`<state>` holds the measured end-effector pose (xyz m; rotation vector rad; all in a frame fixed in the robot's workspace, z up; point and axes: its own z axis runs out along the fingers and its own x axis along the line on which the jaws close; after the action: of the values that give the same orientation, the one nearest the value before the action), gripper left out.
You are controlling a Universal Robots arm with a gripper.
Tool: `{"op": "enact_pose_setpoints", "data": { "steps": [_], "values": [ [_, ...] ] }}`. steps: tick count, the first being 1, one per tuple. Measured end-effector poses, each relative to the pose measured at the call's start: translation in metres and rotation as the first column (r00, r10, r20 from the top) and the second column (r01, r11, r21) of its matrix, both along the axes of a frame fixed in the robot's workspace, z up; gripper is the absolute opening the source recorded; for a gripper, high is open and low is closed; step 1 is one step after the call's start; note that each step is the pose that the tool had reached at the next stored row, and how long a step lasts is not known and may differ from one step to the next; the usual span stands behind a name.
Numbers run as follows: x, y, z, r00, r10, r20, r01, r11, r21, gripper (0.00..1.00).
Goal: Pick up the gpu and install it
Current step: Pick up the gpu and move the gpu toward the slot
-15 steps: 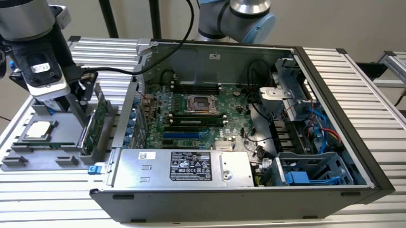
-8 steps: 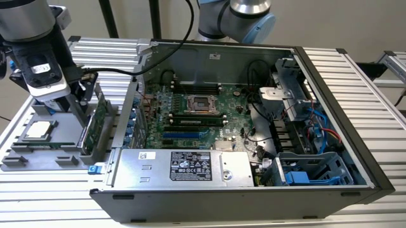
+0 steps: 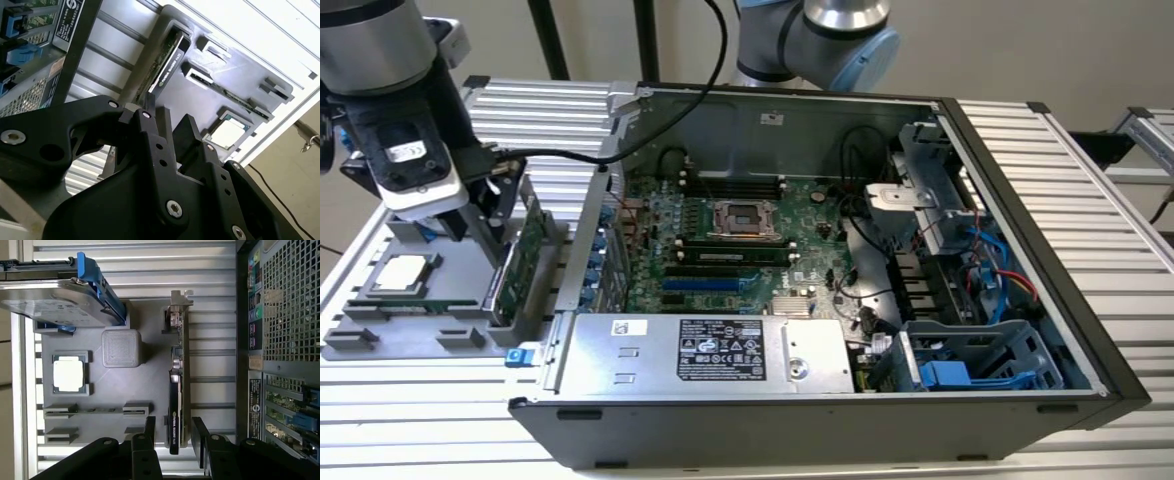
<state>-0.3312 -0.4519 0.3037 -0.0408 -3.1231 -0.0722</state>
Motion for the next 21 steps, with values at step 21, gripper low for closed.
{"op": "enact_pose_setpoints", "data": {
  "steps": [21],
  "values": [
    [0.0032,-0.0006,-0.0101,1.0000,0.000,0.0047,0.000,1.0000,-0.0010,1.00]
  ]
}}
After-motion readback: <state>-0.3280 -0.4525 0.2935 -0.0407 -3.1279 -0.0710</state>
